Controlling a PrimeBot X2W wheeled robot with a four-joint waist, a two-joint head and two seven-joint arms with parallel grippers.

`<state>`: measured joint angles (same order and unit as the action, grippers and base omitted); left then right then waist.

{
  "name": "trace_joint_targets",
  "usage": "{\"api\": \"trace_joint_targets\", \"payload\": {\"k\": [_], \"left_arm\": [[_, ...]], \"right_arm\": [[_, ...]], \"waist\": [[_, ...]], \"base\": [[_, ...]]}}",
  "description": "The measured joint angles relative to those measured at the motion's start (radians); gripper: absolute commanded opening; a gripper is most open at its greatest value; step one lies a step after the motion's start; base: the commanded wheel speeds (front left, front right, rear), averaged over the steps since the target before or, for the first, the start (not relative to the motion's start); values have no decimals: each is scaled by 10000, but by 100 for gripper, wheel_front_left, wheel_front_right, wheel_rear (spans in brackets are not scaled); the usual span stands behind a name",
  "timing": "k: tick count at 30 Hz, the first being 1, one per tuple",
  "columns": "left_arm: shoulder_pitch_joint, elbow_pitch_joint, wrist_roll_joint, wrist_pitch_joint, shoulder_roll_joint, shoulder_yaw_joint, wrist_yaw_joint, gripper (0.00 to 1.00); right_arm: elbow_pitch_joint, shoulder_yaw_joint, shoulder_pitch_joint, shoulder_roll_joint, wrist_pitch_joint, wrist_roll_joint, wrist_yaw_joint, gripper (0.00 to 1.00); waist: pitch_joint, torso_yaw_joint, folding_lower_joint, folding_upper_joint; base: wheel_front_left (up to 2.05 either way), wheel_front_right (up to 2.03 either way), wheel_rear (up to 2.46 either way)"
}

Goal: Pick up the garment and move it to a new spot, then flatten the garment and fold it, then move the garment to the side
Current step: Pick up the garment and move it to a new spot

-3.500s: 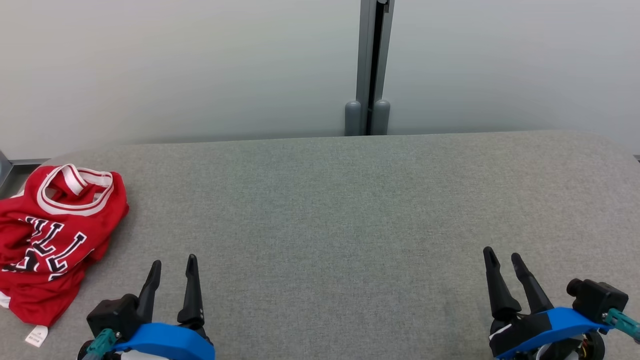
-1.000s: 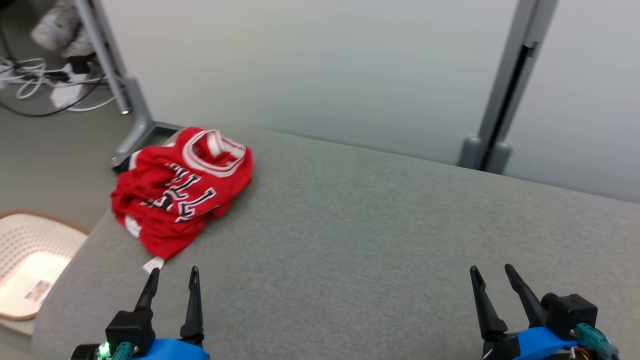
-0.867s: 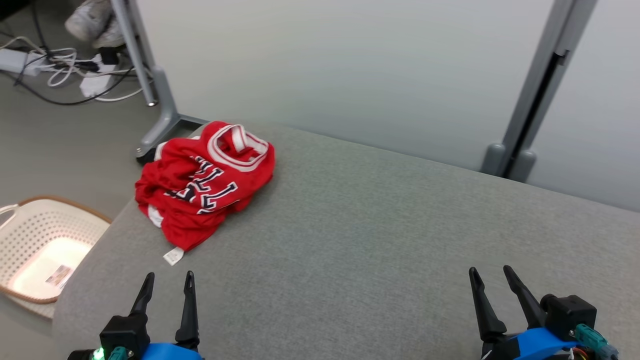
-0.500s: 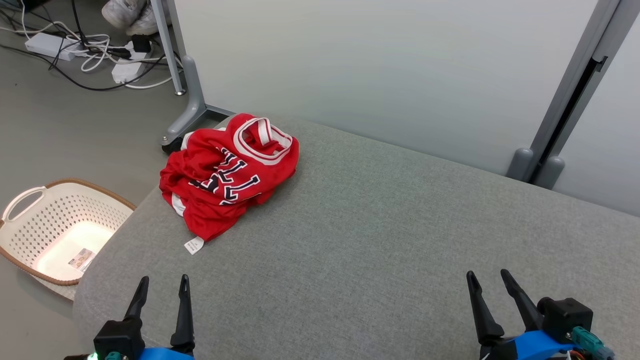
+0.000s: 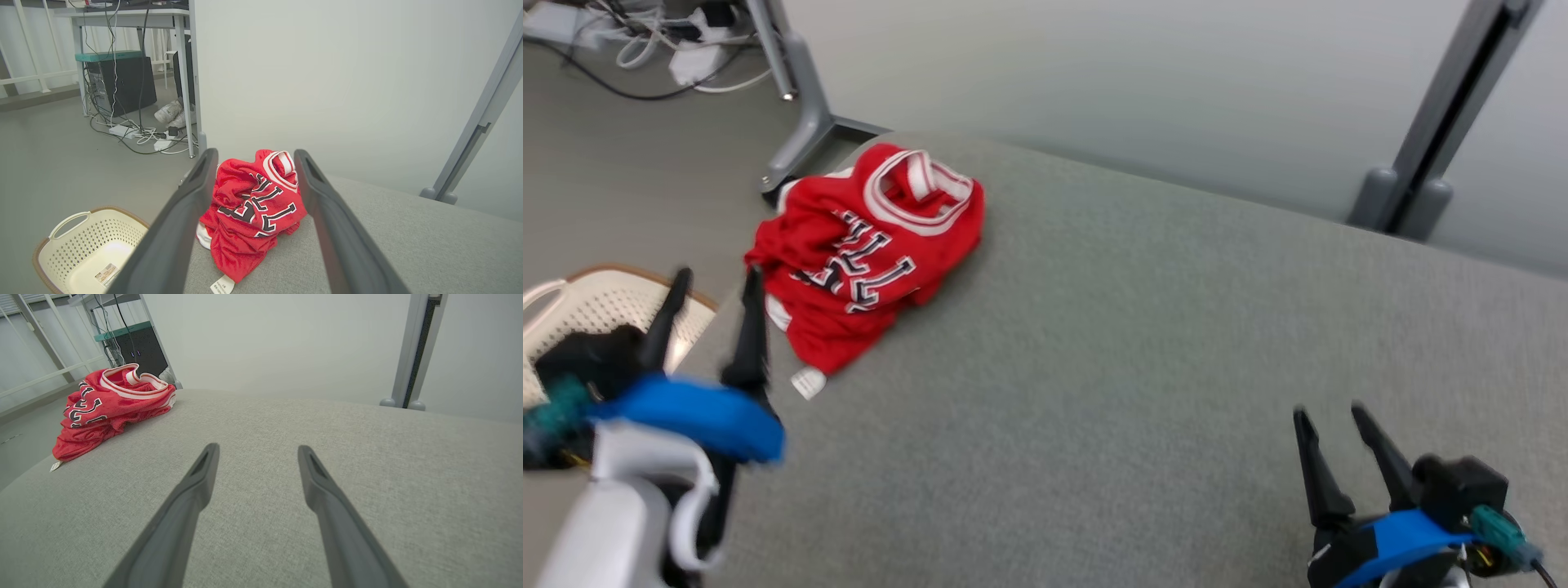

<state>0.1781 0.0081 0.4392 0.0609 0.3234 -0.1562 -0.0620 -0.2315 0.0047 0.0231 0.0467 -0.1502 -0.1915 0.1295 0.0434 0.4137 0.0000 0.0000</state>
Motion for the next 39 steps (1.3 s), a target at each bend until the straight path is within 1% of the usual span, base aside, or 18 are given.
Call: {"api": "trace_joint_targets", "payload": {"k": [2, 4, 6, 8, 12, 14, 18, 19, 21, 23, 25, 26, 27, 31, 33, 37, 39], "left_arm": [[716, -65, 443, 857, 270, 366, -6, 100], [1430, 159, 878, 1661, 608, 771, -54, 100], [2048, 600, 1097, 2368, 1126, 1147, -86, 100], [2603, 974, 1607, 2876, 1446, 1674, -184, 100], [3369, 1672, 2385, 3747, 1885, 2418, -345, 100], [3567, 2015, 2934, 4098, 1904, 2824, -516, 100], [3574, 2592, 3359, 4991, 2063, 3112, -853, 100], [3563, 2727, 3492, 5114, 2069, 3187, -876, 100], [3575, 3216, 3666, 5179, 2222, 3342, -696, 100], [3575, 3308, 3779, 5195, 1988, 3352, -905, 100], [3527, 3411, 3868, 5379, 1810, 3323, -984, 100], [3424, 3476, 3893, 5474, 1825, 3315, -1018, 67], [3285, 3528, 3883, 5517, 1871, 3304, -995, 0], [3125, 3336, 3693, 5172, 2092, 3325, -886, 0], [3118, 3087, 3549, 5116, 2301, 3229, -660, 0], [3232, 2328, 3352, 5012, 2767, 2963, 17, 0], [3430, 1910, 3252, 5091, 3005, 2754, 272, 0]], "right_arm": [[207, 4, 201, 8, 38, 104, 0, 100], [414, 10, 401, 6, 88, 232, 0, 100], [629, 27, 582, 8, 157, 324, -2, 100], [861, 31, 799, -4, 234, 428, 2, 100], [1434, -130, 1222, 15, 351, 629, 6, 100], [1628, -178, 1362, 17, 401, 740, 8, 100], [1894, -230, 1456, 17, 437, 805, 8, 100], [1958, -224, 1497, 19, 445, 798, 8, 100], [2044, -184, 1605, 19, 437, 784, 8, 100], [2029, -157, 1649, 13, 418, 723, 8, 100], [1996, -98, 1693, 17, 372, 652, 8, 100], [1954, -54, 1701, 19, 337, 598, 8, 100], [1918, -50, 1707, 17, 297, 529, 8, 100], [1714, -10, 1706, 17, 144, 370, 8, 100], [1553, -15, 1641, 19, 59, 288, 8, 100], [1306, 35, 1564, 19, -63, 123, 8, 100], [1183, 100, 1542, 15, -98, 77, 8, 100]], "waist": [[400, -208, 3, 0], [826, -460, 3, 0], [1263, -758, 2, 0], [1752, -1146, 3, 0], [2804, -1952, 4, 0], [3234, -2274, 5, 0], [3851, -2861, 5, 0], [3972, -2987, 4, 0], [4195, -3228, 3, 0], [4284, -3411, 3, 0], [4333, -3603, 2, 0], [4333, -3690, 2, 0], [4311, -3769, 2, 0], [3971, -3927, 2, 0], [3677, -3944, 2, 0], [2942, -3932, -1, 0], [2535, -3934, -1, 0]], "base": [[0, 0, 0], [0, 0, 0], [0, 0, 0], [0, 0, 0], [0, 0, 0], [0, 0, 0], [0, 0, 0], [0, 0, 0], [0, 0, 0], [0, 0, 0], [0, 0, 0], [0, 0, 0], [0, 0, 0], [0, 0, 0], [0, 0, 0], [0, 0, 0], [0, 0, 0]]}}
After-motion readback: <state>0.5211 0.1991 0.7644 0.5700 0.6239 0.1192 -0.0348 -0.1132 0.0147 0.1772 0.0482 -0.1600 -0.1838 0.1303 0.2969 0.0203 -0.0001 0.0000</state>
